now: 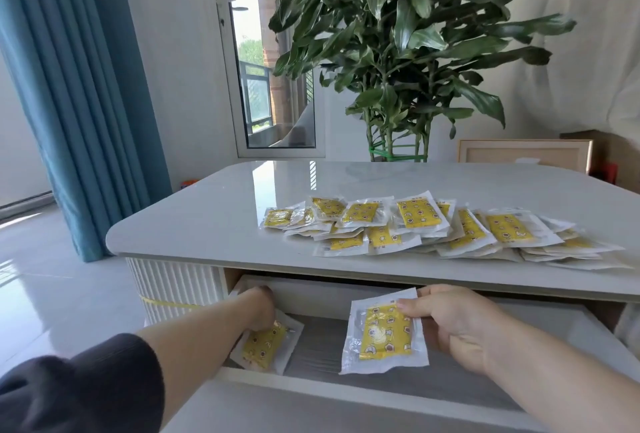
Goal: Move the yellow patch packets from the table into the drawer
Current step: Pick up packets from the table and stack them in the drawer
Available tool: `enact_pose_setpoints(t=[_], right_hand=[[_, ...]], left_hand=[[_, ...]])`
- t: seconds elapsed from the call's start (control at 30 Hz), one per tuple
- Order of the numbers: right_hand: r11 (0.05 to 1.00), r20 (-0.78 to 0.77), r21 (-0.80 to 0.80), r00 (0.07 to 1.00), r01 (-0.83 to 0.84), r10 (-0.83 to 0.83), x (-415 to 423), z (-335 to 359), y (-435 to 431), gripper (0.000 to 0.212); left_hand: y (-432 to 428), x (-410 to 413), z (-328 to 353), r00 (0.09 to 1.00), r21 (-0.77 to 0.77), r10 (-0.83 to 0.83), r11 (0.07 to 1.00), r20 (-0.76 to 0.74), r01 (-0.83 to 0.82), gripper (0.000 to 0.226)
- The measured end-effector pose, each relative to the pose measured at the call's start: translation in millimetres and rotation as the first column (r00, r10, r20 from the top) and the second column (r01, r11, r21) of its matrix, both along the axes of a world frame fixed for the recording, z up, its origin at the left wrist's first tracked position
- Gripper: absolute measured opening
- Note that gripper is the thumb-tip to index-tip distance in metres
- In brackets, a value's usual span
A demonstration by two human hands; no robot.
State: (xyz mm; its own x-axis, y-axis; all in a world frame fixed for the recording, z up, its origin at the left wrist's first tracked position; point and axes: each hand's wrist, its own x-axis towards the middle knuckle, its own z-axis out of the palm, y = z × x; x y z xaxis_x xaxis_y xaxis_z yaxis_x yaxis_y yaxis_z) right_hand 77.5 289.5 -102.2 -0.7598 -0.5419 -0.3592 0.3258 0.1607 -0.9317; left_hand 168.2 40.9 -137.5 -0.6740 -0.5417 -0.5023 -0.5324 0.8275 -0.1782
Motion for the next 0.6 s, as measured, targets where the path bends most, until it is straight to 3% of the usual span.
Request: enact_pose_setpoints(t=[0.07,0.2,0.33,0.4,0.53,0.6], right_hand=[[1.000,0.009,0.020,1.000,-0.013,0.012,0,-2,-2,0.010],[0.997,0.027,0.074,0.999,-0.031,0.029,-5,-8,-16,0.011],[0.981,0.052,0.191,0.998,-0.027,0.017,-8,-23,-46,0.008],[0.968,0.073,0.244,0.997,-0.051,0.034,-5,-32,-62,0.009],[0.922,0.020,0.367,0.992,-0.125,0.127,0,-48,-91,0.024],[0.913,-0.004,0.378,0.987,-0.150,0.164,-2,-53,-100,0.020]], left_hand=[[2,0,3,0.992,0.023,0.092,0.996,-0.090,-0.091,0.033],[-6,15,21,0.953,0.112,0.042,0.994,-0.299,-0.009,0.015],[-6,45,52,0.912,0.442,0.078,0.889,-0.402,0.118,0.004],[-7,62,65,0.884,0.552,0.147,0.822,-0.444,0.141,0.011],[-13,80,83,0.814,0.550,0.190,0.816,-0.549,0.181,0.015],[-15,82,90,0.771,0.587,0.239,0.783,-0.590,0.206,0.017]])
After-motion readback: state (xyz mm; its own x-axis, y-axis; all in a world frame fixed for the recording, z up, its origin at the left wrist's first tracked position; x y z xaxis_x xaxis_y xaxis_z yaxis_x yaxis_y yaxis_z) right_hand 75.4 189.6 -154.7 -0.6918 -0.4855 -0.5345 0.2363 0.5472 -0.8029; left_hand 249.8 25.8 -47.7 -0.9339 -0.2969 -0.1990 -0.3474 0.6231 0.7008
